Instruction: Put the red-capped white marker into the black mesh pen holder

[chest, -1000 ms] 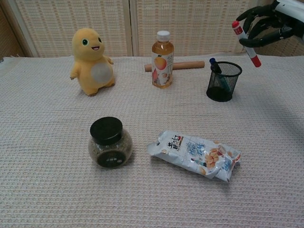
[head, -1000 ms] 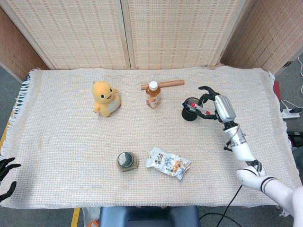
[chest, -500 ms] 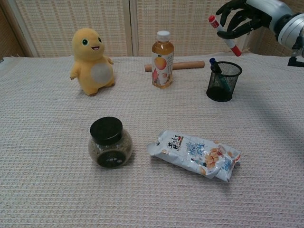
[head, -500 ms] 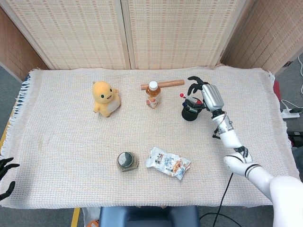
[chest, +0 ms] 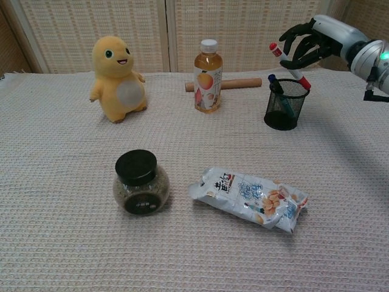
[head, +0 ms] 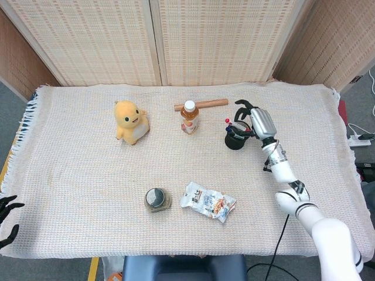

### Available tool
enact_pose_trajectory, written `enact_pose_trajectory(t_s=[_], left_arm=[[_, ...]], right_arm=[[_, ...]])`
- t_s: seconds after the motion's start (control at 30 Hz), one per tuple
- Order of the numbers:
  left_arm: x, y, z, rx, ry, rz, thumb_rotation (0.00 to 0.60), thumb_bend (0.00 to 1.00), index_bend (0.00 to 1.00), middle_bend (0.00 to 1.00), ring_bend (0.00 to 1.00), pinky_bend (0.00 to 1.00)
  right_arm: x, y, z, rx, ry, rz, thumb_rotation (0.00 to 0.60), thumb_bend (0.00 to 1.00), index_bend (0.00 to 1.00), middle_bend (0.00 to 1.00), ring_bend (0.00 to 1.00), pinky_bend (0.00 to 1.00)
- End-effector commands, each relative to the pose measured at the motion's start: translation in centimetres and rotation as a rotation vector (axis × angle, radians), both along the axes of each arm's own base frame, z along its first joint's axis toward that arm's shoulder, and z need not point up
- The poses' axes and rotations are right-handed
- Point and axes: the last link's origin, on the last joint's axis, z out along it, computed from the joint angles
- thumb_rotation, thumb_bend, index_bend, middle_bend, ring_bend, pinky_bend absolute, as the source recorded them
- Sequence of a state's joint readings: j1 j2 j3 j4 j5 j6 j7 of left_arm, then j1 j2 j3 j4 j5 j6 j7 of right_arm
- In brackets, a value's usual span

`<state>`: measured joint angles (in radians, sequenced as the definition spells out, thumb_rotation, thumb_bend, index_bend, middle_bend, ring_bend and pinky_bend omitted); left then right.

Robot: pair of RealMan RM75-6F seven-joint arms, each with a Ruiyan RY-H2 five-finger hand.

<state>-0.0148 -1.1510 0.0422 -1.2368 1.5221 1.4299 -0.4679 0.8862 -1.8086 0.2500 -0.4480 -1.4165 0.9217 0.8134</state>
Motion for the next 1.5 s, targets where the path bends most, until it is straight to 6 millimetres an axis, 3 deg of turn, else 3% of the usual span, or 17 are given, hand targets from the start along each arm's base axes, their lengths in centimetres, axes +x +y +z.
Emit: enact_pose_trajectory(t_s=[0.03,0.23,0.37,0.7,0.97,1.1,1.17,1.27,1.4,1.5], left_arm=[[-0.2,0.0,0.0,0.0,-0.002,0.007,0.6,0.45,0.28,0.09,0.06,0.14],[-0.5,0.1,0.0,-0.004,-0.004,0.016,0.6,0.45,0.28,0.09,0.06,0.14],[-0.5,0.1,-0.1,-0.009,-0.001,0.017,0.6,0.45,0.28,0.09,0.06,0.14],[-0.5,0.2,-0.4,-0.015,0.004,0.017,0.6,0.45,0.28,0.09,0.06,0.14],[-0.3,0.1,-0.4,-0.013,0.007,0.011,0.6,0.45,0.28,0.09,0.06,0.14],[-0.3,0.1,-0.4,-0.014,0.008,0.008,0.6,0.45,0.28,0.09,0.06,0.14],[-0.2,0.1,-0.5,-0.019,0.006,0.005,0.6,0.45,0.28,0.09,0.06,0.14],[0.1,0.1,-0.7,-0.028,0.002,-0.007,0.6,0.44,0.28,0.09,0.06,0.14],[0.7,-0.1,-0.7,-0.033,-0.005,-0.032,0.6,0.45,0.28,0.09,0.06,0.14],[1.0,-0.2,-0.6,-0.03,-0.004,-0.043,0.6,0.45,0.28,0.09,0.06,0.14]], right_arm=[[0.9,-0.2,-1.6,0.034,-0.001,0.007,0.6,0.36,0.68,0.2,0.46,0.33],[1.0,-0.3,-2.3,0.046,0.009,0.009,0.6,0.36,0.66,0.2,0.45,0.34],[0.6,-0.3,-2.1,0.052,0.042,0.016,0.6,0.36,0.45,0.2,0.4,0.33],[-0.1,0.2,-1.2,0.011,0.078,0.032,0.6,0.36,0.24,0.16,0.35,0.23],[0.5,0.6,-0.5,-0.016,0.036,0.074,0.6,0.35,0.28,0.16,0.34,0.23],[0.9,1.7,1.4,-0.078,0.016,0.161,0.6,0.35,0.3,0.16,0.35,0.23],[0.4,3.0,3.3,-0.119,0.027,0.202,0.6,0.35,0.3,0.16,0.36,0.23],[-1.4,6.7,6.5,-0.155,0.094,0.224,0.6,0.35,0.3,0.16,0.36,0.23],[-5.1,14.9,10.6,-0.201,0.171,0.15,0.6,0.35,0.31,0.16,0.36,0.23],[-8.0,19.8,12.4,-0.207,0.201,0.055,0.6,0.35,0.31,0.16,0.36,0.23]])
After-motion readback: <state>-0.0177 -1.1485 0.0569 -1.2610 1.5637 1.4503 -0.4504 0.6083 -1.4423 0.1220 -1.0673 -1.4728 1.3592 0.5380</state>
